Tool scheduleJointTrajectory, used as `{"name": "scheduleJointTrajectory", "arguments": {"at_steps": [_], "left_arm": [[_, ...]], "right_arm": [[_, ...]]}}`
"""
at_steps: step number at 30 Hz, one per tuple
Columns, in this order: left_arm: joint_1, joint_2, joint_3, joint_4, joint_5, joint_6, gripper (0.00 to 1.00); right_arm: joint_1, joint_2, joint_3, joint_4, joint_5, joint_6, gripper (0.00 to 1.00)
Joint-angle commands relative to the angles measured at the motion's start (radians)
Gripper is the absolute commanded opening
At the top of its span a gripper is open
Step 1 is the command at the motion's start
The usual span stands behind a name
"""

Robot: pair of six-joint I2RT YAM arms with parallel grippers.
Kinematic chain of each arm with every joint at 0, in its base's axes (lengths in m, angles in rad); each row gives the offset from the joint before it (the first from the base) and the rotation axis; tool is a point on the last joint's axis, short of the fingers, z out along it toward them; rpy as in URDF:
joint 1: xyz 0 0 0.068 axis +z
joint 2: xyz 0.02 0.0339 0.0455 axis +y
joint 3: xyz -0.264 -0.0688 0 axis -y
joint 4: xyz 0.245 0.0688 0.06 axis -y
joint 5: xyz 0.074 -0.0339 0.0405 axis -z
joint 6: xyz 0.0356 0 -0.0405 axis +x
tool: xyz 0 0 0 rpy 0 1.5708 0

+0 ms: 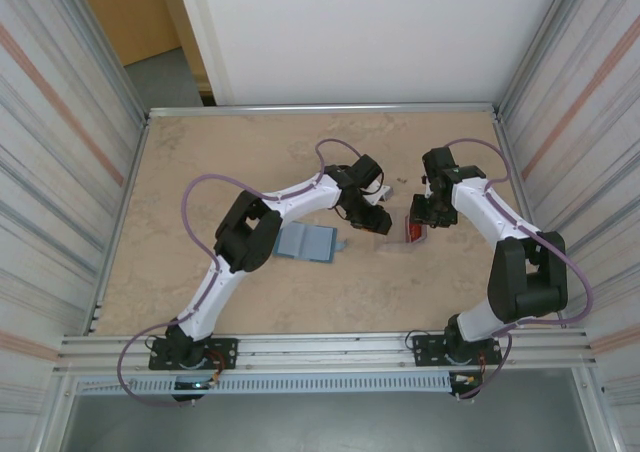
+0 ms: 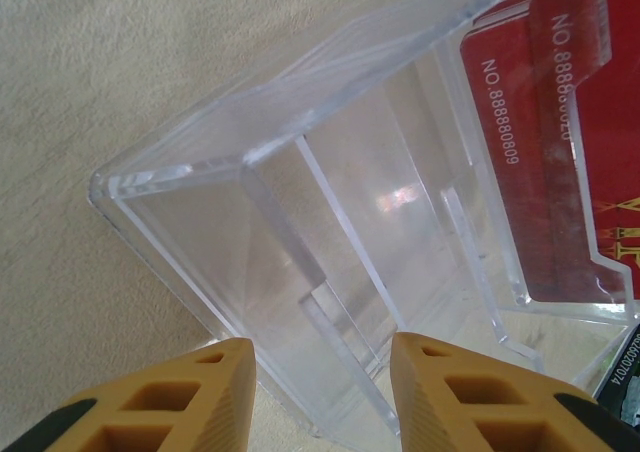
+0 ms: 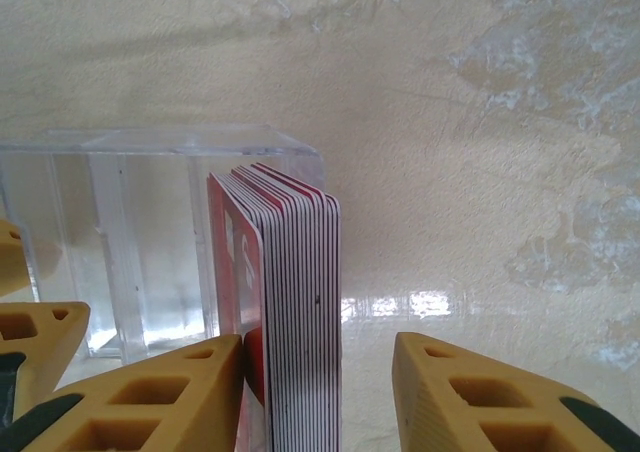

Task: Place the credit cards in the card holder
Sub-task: Pick up the credit card from the storage box.

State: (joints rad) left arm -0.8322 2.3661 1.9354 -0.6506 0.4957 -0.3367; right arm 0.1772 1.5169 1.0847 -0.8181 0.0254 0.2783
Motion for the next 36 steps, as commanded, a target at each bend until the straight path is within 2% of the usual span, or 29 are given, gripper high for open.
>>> {"name": "scheduleJointTrajectory", "arguments": {"at_steps": [1, 14, 25, 36], "left_arm": [[-0.008, 0.064, -0.005, -0.073, -0.058, 0.027, 0.41], [-0.008, 0.070, 0.001, -0.079, -0.062, 0.030, 0.41], [-0.010, 0.072, 0.005, -0.083, -0.065, 0.029, 0.41], [-0.009, 0.046, 0.029, -0.088, -0.019, -0.018, 0.42]], "right_arm": [[-0.008, -0.028, 0.035, -0.051, 0.042, -0.008, 0.37], [-0.003, -0.033, 0.052, -0.070, 0.037, -0.005, 0.26], [-0.001, -0.030, 0.049, -0.059, 0.011, 0.000, 0.12], [-0.010, -0.053, 0.057, -0.060, -0.081, 0.005, 0.00]]}}
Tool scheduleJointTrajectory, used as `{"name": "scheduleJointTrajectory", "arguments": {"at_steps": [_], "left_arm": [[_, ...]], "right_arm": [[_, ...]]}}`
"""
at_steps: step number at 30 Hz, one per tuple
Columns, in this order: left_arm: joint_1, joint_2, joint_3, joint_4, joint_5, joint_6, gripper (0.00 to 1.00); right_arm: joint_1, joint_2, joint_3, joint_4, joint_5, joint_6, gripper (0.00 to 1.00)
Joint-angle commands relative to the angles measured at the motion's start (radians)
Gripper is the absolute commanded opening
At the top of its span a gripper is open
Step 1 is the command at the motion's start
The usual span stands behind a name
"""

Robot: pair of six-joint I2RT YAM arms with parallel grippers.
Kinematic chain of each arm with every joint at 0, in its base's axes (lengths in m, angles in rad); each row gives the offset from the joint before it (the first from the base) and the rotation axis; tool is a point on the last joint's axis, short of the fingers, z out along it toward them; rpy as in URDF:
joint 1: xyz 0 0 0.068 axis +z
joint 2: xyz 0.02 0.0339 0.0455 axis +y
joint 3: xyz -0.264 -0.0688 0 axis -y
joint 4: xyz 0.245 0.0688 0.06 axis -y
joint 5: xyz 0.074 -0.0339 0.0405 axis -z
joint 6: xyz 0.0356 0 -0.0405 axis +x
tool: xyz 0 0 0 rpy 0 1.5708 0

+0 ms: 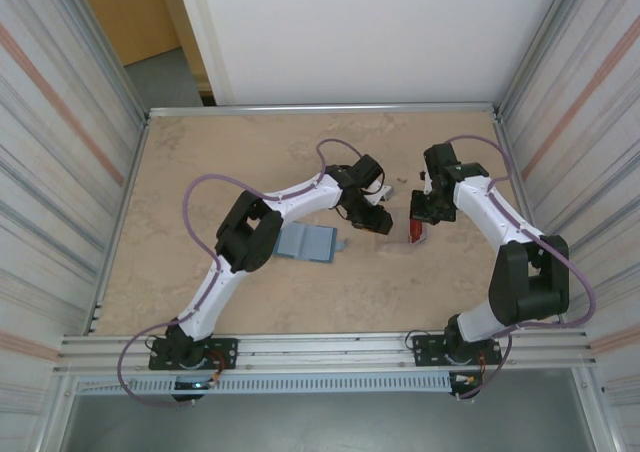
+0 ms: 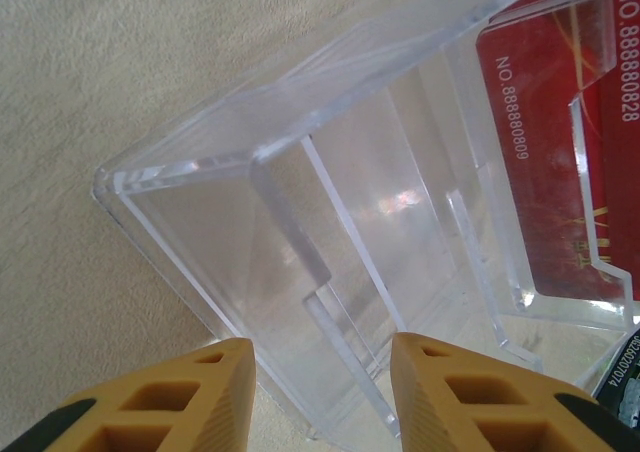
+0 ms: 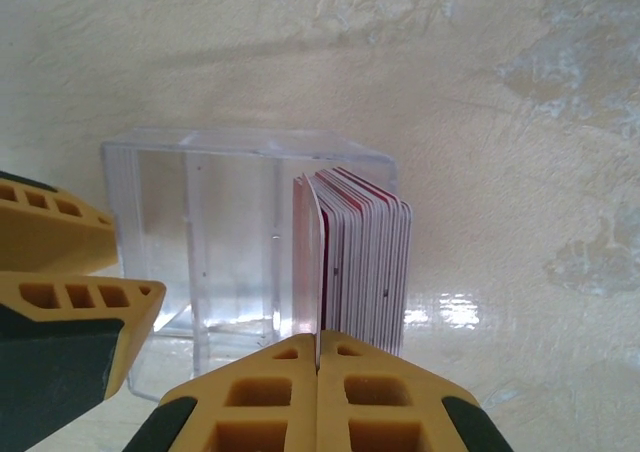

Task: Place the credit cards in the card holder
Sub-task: Pick up the credit card from the storage box.

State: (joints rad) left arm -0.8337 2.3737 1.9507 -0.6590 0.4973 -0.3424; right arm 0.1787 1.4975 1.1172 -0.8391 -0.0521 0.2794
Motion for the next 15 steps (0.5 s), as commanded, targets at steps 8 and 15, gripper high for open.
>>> {"name": "scheduleJointTrajectory", "arguments": {"at_steps": [8, 15], "left_arm": [[0.008, -0.035, 0.040, -0.088, -0.005, -0.019, 0.51], [0.030, -0.189, 0.030, -0.097, -0.009, 0.022, 0.62]], "right_arm": [[-0.076, -0.115, 0.056, -0.068, -0.123, 0.019, 0.00], [-0.113, -0.228, 0.073, -0.089, -0.230, 0.061, 0.00]]}}
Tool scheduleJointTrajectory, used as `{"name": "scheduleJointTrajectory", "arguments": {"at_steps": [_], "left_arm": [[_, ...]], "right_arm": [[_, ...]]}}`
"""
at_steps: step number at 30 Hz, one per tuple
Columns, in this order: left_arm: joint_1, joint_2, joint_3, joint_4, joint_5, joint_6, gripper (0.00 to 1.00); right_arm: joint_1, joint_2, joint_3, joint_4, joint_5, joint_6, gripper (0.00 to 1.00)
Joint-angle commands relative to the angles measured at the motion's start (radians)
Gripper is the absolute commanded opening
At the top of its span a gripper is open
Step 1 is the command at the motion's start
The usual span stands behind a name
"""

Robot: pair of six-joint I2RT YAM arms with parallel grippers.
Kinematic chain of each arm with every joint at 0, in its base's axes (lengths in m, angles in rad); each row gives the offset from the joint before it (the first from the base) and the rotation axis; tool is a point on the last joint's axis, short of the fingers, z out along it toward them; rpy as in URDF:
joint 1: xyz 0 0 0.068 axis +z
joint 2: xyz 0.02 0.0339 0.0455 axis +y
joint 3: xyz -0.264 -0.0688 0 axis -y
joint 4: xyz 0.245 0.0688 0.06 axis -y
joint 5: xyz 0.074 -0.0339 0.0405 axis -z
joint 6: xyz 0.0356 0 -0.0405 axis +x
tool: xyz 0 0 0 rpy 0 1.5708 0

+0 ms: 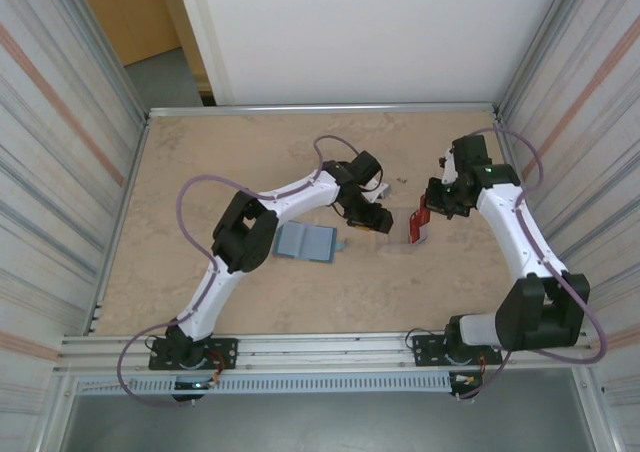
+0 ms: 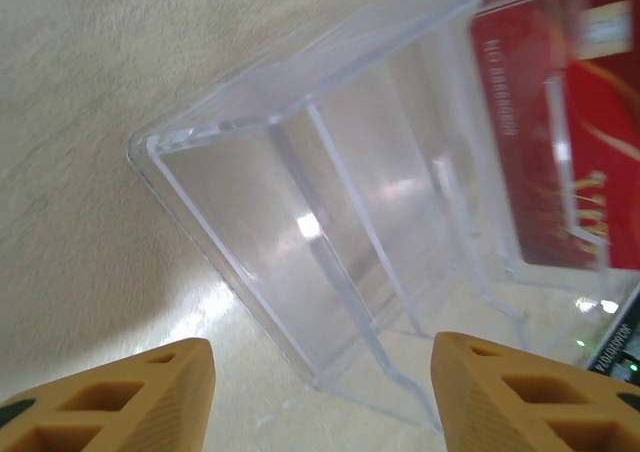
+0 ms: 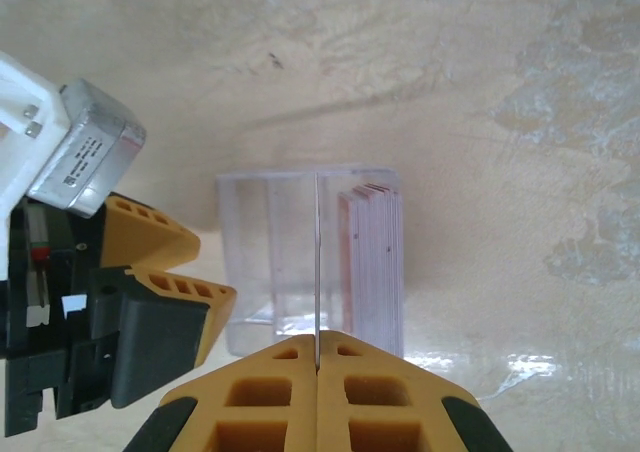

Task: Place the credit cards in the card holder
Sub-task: Pick up the credit card from the storage box, then insert the credit card into the card slot.

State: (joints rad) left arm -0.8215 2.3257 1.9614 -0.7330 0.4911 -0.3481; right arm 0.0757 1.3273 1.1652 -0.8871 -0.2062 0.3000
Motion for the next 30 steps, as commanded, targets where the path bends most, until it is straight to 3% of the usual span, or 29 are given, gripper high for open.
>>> {"name": "scheduleJointTrajectory", "arguments": {"at_steps": [1, 7, 15, 18, 21, 23, 26, 30], "left_arm": [[0.023, -0.163, 0.013, -0.025, -0.003, 0.032, 0.63], [0.105, -0.347, -0.116, -0.017, 0.008, 0.099, 0.71], [0.374, -0.638, -0.493, 0.041, 0.008, 0.227, 0.73], [0.477, -0.723, -0.584, 0.013, -0.016, 0.294, 0.66], [0.539, -0.713, -0.597, -0.100, -0.013, 0.358, 0.57], [0.571, -0.728, -0.659, -0.073, 0.023, 0.338, 0.42], [0.566, -0.762, -0.755, 0.033, 0.069, 0.309, 0.22], [0.507, -0.709, -0.758, 0.022, 0.086, 0.347, 0.12]], "right_arm": [[-0.008, -0.074, 0.021, -0.036, -0.095, 0.052, 0.00], [0.025, -0.190, -0.063, 0.090, -0.225, 0.194, 0.00], [0.310, -0.236, -0.274, 0.460, -0.193, 0.470, 0.00], [0.435, -0.189, -0.314, 0.572, -0.122, 0.525, 0.00], [0.523, -0.089, -0.307, 0.641, -0.101, 0.540, 0.00], [0.562, -0.024, -0.304, 0.695, -0.104, 0.547, 0.00], [0.583, 0.073, -0.291, 0.773, -0.139, 0.559, 0.00], [0.601, 0.160, -0.279, 0.854, -0.171, 0.571, 0.00]]}}
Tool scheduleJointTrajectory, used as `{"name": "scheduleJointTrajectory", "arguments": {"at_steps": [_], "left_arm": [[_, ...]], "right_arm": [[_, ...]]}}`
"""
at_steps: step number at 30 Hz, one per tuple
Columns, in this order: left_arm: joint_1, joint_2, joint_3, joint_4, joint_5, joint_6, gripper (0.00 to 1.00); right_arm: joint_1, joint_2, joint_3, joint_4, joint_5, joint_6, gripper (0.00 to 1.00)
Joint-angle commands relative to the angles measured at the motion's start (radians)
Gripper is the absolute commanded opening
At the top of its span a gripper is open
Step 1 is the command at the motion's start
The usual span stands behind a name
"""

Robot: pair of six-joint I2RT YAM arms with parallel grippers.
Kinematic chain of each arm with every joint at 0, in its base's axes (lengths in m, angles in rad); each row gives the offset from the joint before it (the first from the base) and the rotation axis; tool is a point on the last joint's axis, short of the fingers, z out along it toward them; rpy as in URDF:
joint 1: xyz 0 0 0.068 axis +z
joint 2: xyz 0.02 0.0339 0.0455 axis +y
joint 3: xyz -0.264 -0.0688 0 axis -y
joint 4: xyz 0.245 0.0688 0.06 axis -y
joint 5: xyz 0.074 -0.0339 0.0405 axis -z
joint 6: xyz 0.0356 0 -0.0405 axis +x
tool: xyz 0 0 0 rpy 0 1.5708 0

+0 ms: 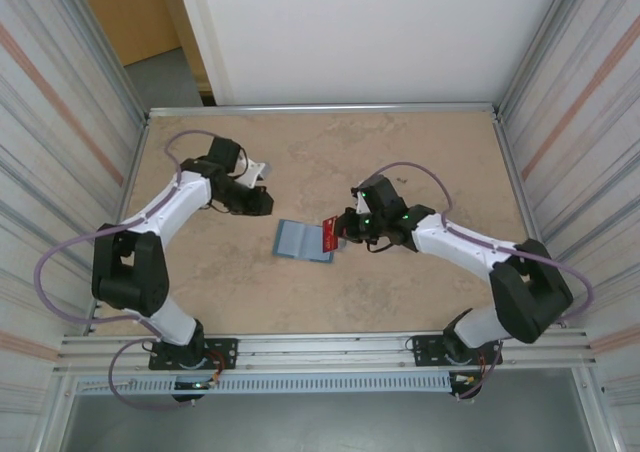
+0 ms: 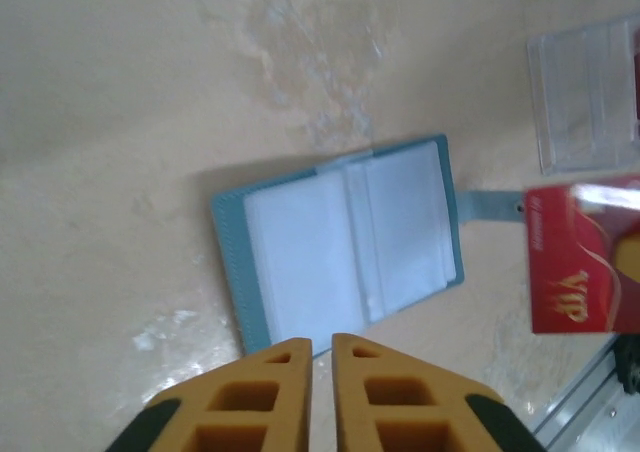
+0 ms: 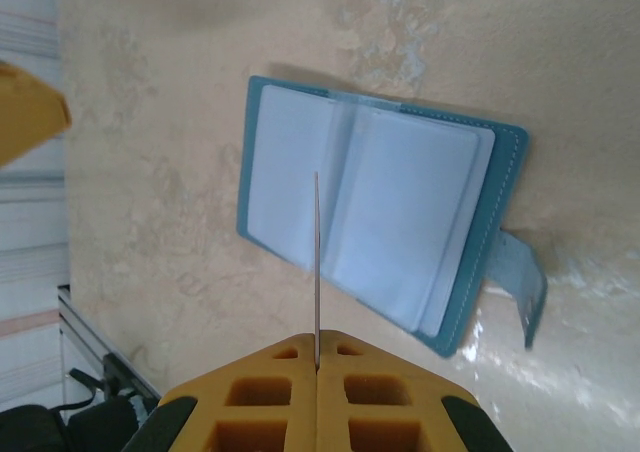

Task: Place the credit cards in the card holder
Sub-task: Insert the credit card into the card slot.

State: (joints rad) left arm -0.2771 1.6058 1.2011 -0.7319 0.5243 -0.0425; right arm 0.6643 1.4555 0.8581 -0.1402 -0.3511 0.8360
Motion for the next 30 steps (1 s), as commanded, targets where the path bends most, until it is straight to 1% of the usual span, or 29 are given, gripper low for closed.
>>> {"name": "scheduleJointTrajectory", "arguments": {"at_steps": [1, 4, 10, 12, 16, 22, 30], "left_arm": [[-0.050, 0.027, 0.002, 0.021, 0.049, 0.045, 0.10], [-0.076, 0.079, 0.003, 0.022, 0.032, 0.049, 0.06], [-0.108, 0.144, -0.011, 0.034, -0.005, 0.054, 0.06], [-0.108, 0.158, -0.015, 0.036, -0.016, 0.055, 0.06], [-0.109, 0.167, -0.031, 0.038, -0.071, 0.066, 0.06], [-0.105, 0.213, -0.024, 0.025, -0.086, 0.074, 0.06], [-0.085, 0.245, -0.020, 0.027, -0.115, 0.069, 0.06]], "right_arm": [[0.016, 0.047, 0.026, 0.128, -0.029, 0.038, 0.00], [0.015, 0.091, 0.017, 0.176, -0.039, 0.038, 0.00], [0.011, 0.188, -0.010, 0.301, -0.104, 0.066, 0.00], [0.004, 0.210, -0.013, 0.313, -0.121, 0.070, 0.00], [-0.008, 0.223, -0.019, 0.320, -0.150, 0.078, 0.00], [-0.025, 0.265, -0.019, 0.321, -0.190, 0.081, 0.00], [-0.020, 0.297, -0.023, 0.343, -0.202, 0.085, 0.00]]}}
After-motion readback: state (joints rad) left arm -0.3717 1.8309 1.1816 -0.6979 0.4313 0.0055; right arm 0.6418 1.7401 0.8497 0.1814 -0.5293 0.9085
